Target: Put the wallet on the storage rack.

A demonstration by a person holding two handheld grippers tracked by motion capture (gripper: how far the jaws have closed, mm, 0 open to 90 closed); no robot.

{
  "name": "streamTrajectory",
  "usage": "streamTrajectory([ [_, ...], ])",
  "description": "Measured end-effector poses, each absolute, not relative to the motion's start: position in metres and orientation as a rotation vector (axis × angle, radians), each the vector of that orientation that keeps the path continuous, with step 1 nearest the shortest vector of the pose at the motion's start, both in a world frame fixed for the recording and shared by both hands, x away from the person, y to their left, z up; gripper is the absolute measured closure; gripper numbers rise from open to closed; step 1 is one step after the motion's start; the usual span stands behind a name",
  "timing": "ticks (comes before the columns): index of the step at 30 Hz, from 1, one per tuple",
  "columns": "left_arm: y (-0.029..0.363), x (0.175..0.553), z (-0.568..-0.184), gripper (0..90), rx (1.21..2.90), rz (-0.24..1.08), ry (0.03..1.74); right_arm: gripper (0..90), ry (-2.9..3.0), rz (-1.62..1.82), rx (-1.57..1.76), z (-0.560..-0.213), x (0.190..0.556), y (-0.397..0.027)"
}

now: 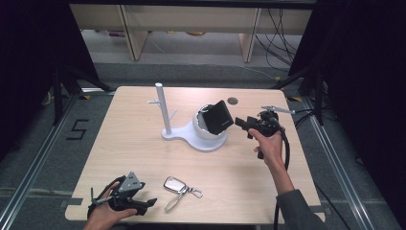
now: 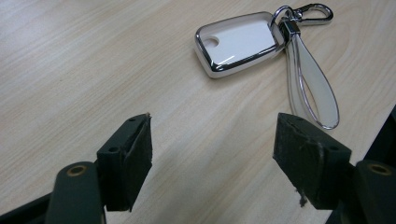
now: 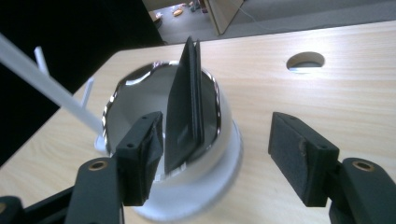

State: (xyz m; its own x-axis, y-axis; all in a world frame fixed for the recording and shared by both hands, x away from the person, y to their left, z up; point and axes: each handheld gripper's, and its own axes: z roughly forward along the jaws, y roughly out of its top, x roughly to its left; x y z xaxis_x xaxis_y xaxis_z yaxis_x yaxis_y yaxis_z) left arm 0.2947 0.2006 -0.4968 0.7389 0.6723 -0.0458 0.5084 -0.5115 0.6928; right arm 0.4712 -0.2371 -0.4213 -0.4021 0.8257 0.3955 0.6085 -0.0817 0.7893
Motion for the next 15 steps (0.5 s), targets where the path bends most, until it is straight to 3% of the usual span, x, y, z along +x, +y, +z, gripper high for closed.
streamTrajectory([
  [6, 0.199, 0.295, -0.497, 27.9, 2.218, 0.304, 0.888, 33.0, 2.057, 1.415, 1.488, -0.424, 0.436, -0.239],
  [15, 0.199, 0.294, -0.499, 26.7, 2.219, 0.301, 0.882, 28.3, 2.135, 1.397, 1.461, -0.435, 0.418, -0.219],
])
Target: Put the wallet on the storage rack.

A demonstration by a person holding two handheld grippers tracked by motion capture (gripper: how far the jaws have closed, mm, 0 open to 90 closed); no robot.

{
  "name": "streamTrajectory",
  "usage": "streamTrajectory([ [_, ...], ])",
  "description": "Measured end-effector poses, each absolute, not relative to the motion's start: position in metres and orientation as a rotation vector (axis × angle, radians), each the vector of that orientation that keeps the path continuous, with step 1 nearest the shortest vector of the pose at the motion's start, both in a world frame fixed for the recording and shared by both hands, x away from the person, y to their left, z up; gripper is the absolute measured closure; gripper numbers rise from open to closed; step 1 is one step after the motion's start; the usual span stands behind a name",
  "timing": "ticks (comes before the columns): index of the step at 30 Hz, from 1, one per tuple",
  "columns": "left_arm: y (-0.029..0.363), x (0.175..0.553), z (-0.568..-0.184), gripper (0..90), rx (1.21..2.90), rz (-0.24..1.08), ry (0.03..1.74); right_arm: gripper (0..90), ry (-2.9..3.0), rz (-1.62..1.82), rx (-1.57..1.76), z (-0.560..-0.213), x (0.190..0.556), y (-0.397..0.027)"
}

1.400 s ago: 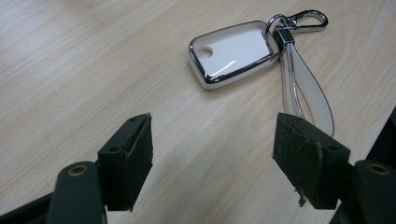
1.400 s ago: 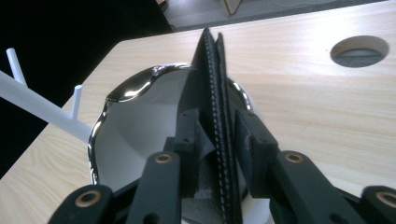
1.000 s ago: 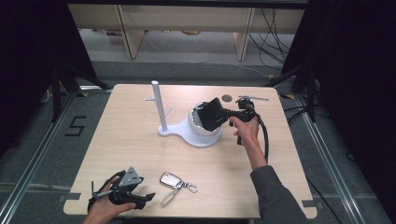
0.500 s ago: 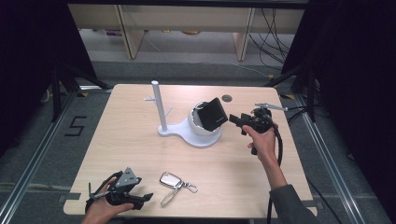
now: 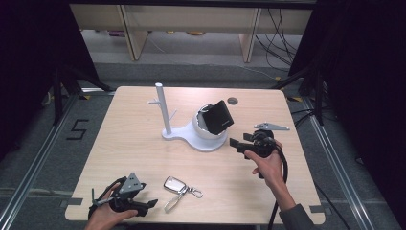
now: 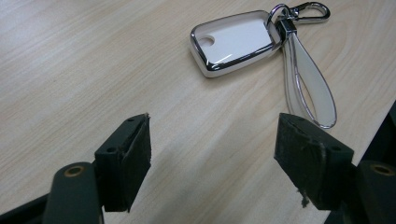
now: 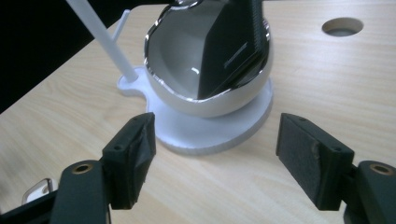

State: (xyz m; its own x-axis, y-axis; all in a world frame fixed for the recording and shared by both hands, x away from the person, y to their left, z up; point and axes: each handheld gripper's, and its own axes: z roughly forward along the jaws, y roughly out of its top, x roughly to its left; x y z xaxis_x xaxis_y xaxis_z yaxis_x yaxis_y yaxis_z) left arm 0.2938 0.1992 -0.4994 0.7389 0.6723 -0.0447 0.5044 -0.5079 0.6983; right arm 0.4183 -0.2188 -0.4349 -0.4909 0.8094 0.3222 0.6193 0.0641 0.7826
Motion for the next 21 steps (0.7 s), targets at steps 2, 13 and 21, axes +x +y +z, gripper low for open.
streamTrajectory([
  [2, 0.198, 0.294, -0.499, 26.2, 2.206, 0.3, 0.885, 25.5, 2.169, 1.341, 1.402, -0.438, 0.416, -0.217],
  [13, 0.198, 0.294, -0.499, 25.0, 2.201, 0.296, 0.895, 22.9, 2.238, 1.296, 1.396, -0.46, 0.397, -0.212],
  [21, 0.197, 0.296, -0.497, 24.7, 2.201, 0.287, 0.89, 22.6, 2.272, 1.268, 1.363, -0.466, 0.379, -0.21],
])
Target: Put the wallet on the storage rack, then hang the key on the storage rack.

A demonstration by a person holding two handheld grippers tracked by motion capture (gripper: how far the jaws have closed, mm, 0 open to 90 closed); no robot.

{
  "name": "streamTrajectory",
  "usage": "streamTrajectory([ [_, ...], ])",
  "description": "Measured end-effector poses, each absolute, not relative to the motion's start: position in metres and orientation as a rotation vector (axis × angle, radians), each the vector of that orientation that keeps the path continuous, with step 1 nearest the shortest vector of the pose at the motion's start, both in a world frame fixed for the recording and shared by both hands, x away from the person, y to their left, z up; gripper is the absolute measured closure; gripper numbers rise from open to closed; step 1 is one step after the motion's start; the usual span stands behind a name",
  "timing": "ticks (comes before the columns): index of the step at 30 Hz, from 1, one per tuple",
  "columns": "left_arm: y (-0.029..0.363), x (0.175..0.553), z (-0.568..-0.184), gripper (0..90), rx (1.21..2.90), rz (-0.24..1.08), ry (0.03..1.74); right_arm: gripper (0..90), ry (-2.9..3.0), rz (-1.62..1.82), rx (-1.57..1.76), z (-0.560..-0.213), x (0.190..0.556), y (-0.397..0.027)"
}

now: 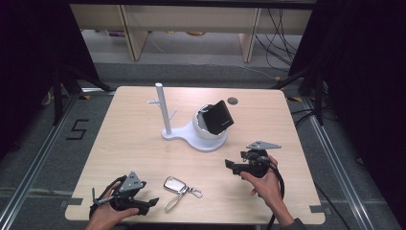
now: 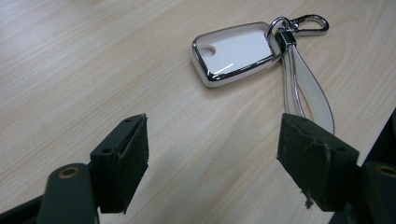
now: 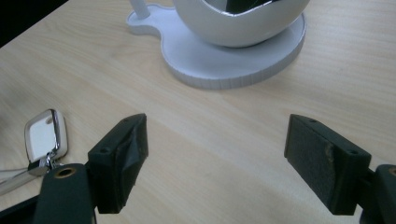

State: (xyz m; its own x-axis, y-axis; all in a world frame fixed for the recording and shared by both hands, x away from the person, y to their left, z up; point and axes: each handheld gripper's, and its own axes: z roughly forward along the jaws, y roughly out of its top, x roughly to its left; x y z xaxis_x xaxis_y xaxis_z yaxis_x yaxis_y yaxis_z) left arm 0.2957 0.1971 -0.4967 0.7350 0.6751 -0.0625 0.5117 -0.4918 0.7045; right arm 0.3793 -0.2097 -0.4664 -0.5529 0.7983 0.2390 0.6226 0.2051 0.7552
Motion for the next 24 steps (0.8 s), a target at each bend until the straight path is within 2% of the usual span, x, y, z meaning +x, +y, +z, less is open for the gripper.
streamTrajectory([
  [4, 0.196, 0.297, -0.498, 22.0, 2.2, 0.296, 0.908, 22.8, 2.303, 1.224, 1.349, -0.472, 0.369, -0.21],
  [24, 0.195, 0.295, -0.496, 20.5, 2.21, 0.319, 0.887, 21.8, 2.42, 1.172, 1.306, -0.489, 0.333, -0.21],
])
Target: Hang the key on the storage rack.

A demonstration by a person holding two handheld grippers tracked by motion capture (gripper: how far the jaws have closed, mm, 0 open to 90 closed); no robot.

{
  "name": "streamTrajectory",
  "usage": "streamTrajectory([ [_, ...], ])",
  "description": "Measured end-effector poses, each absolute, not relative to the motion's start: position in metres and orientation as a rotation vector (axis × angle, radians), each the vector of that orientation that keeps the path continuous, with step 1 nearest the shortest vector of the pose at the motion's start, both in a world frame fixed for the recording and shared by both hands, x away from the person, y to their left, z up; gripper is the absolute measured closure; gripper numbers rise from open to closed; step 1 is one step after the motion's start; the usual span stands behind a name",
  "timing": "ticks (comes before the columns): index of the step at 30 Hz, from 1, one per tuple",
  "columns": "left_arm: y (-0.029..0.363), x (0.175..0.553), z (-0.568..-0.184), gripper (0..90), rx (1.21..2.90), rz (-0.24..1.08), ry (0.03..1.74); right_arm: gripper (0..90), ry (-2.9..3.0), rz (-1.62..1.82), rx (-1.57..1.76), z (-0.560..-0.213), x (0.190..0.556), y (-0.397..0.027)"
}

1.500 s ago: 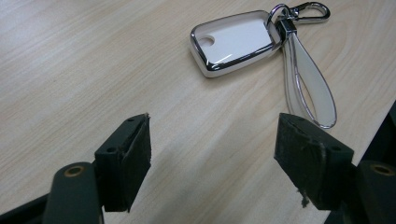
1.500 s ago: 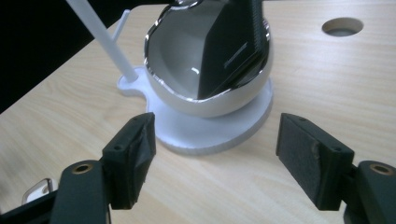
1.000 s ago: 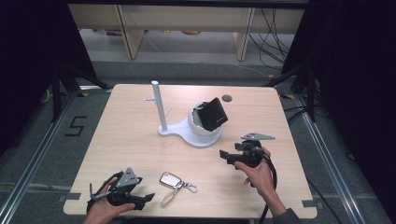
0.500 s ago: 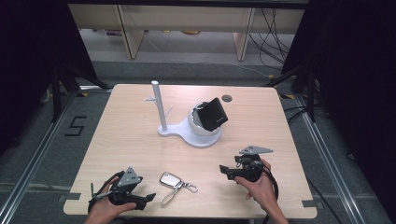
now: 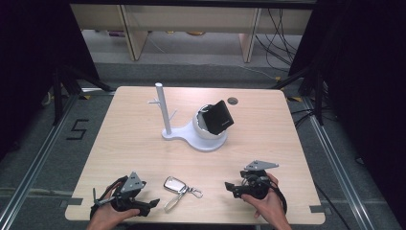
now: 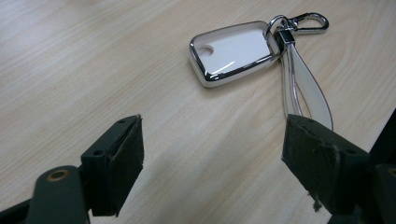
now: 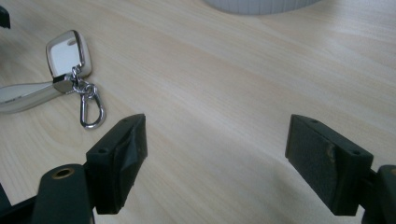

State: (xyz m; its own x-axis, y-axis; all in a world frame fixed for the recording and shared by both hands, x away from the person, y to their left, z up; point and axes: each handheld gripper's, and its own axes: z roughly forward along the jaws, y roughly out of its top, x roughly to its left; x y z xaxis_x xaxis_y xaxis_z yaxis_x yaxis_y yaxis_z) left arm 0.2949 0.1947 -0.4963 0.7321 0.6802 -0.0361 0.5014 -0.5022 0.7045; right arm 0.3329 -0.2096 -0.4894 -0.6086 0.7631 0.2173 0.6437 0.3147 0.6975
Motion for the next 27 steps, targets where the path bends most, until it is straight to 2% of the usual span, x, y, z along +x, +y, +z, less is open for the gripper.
streamTrajectory([
  [8, 0.191, 0.294, -0.493, 19.0, 2.18, 0.32, 0.86, 22.3, 2.43, 1.135, 1.329, -0.493, 0.331, -0.21],
  [15, 0.18, 0.302, -0.483, 15.5, 2.175, 0.374, 0.81, 23.2, 2.446, 1.136, 1.324, -0.493, 0.332, -0.208],
  [19, 0.168, 0.308, -0.473, 18.6, 2.179, 0.369, 0.715, 23.2, 2.434, 1.132, 1.318, -0.492, 0.333, -0.209],
  [27, 0.139, 0.326, -0.463, 24.3, 2.235, 0.253, 0.608, 24.7, 2.421, 1.15, 1.318, -0.491, 0.335, -0.213],
])
